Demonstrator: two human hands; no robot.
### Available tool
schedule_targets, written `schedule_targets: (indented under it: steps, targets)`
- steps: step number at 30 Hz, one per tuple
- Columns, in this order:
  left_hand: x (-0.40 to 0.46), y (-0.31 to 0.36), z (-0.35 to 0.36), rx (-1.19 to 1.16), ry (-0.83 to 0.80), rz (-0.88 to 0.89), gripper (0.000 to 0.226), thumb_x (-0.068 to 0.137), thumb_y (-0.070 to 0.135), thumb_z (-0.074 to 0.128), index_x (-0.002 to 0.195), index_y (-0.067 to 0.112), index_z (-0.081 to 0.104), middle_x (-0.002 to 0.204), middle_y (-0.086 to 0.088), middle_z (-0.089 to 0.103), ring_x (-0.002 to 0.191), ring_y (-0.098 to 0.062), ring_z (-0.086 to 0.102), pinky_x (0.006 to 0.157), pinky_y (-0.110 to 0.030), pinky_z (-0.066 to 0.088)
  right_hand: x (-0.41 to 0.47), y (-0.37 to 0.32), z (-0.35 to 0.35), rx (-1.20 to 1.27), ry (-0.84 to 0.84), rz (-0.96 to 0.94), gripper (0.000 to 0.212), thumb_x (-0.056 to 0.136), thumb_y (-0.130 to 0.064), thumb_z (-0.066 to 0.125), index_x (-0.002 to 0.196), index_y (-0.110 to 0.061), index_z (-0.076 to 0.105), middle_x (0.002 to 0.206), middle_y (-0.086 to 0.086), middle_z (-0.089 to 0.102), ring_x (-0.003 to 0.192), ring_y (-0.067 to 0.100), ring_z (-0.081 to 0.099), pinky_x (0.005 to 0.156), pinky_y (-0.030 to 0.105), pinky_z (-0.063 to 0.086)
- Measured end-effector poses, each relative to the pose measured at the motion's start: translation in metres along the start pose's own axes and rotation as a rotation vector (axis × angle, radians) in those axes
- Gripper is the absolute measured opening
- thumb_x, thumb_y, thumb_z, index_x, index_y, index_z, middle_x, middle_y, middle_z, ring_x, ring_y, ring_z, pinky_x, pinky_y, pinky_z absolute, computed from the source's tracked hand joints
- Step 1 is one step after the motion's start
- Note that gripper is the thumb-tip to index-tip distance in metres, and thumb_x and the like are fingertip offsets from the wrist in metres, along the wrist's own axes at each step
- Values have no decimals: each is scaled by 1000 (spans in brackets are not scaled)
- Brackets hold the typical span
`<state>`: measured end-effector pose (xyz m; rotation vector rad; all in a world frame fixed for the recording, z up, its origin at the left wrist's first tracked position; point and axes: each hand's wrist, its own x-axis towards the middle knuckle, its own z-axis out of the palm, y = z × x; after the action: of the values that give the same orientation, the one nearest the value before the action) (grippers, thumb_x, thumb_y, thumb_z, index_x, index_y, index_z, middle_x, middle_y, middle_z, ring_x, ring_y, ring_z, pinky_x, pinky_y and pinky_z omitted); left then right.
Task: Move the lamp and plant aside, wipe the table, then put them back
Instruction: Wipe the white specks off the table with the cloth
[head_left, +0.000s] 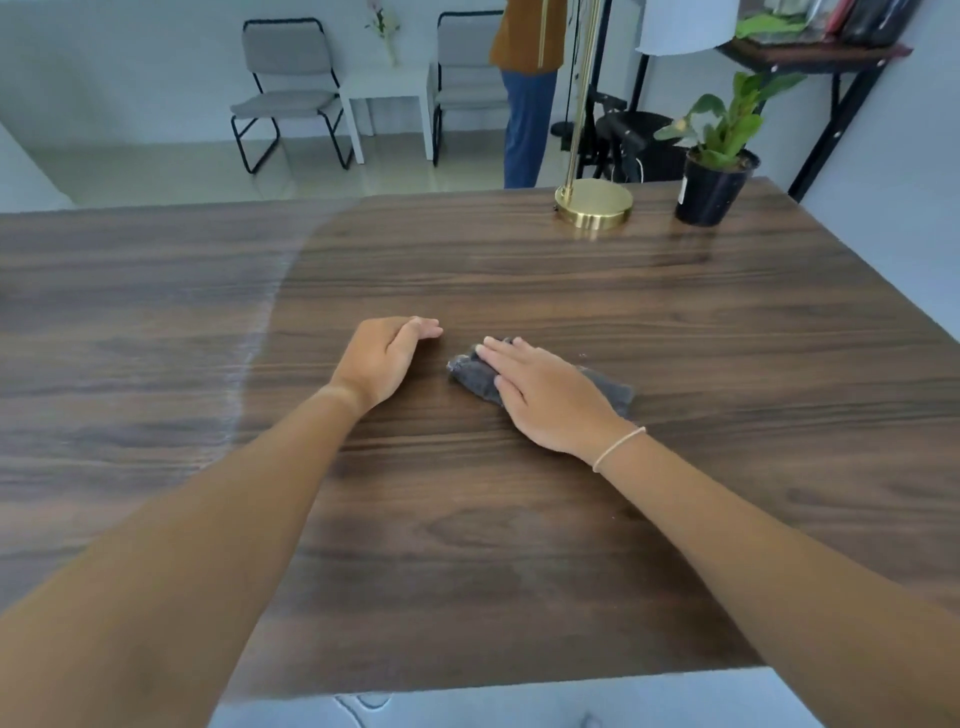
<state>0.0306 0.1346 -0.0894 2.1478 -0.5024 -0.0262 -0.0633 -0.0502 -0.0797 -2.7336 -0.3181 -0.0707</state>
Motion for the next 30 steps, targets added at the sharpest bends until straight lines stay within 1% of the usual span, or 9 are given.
schedule_targets:
  steps: [2,6,9,12,14,18,21,26,30]
  targets:
    - [1,-1,0,-17,18,-3,36,90,15,39,101,4,71,118,-11,67,113,-8,54,94,-1,31,-16,-20,9,-2,-31,-129,45,98,-20,31,143,-19,30,153,-3,30,142,20,24,114,27,14]
    - [1,2,0,-79,-33,22,41,83,25,40,100,6,72,114,-3,67,112,-7,55,95,-5,34,-71,-26,6,-1,-50,-207,46,97,-28,26,142,-24,33,151,-9,33,141,12,24,113,22,12]
    - [-1,7,7,-112,-65,39,37,85,24,44,99,7,72,115,-6,68,115,-12,58,102,-17,36,-93,4,-8,-5,-43,-80,46,98,-28,25,143,-26,30,152,-11,30,141,7,20,115,23,13]
    - [-5,15,18,-107,-112,68,35,88,22,43,101,8,72,117,-8,68,115,-9,56,98,-9,35,-79,25,-17,-22,28,197,45,99,-21,28,144,-23,28,154,-6,27,144,16,20,115,29,14]
    - [-8,20,26,-83,-143,89,36,89,20,41,102,7,72,119,-8,67,114,-7,54,97,-10,34,-67,19,-15,-51,82,292,46,99,-20,29,144,-21,28,154,-4,27,143,20,21,115,31,15]
    - [-6,25,34,-25,-149,142,46,84,25,34,103,5,71,120,-12,67,117,-14,56,101,-19,34,-94,-21,2,-36,40,90,47,98,-23,30,144,-20,27,154,-4,27,142,17,22,115,29,15]
    - [2,32,40,-12,-156,154,48,82,25,33,103,4,71,120,-12,67,118,-17,56,100,-18,34,-133,-22,-4,-26,-11,-4,47,97,-27,28,144,-27,26,153,-11,26,141,7,18,114,22,9]
    - [13,41,49,-42,-147,140,40,86,23,39,102,8,72,120,-8,67,118,-13,56,101,-19,34,-134,57,-37,-52,93,210,45,97,-21,34,142,-20,33,151,-2,34,141,16,27,111,17,10]
    - [17,38,55,-44,-121,104,38,87,22,40,102,8,72,120,-8,67,118,-13,56,101,-20,35,-78,110,-47,-41,153,448,45,97,-20,32,143,-17,32,152,2,31,142,24,26,117,34,17]
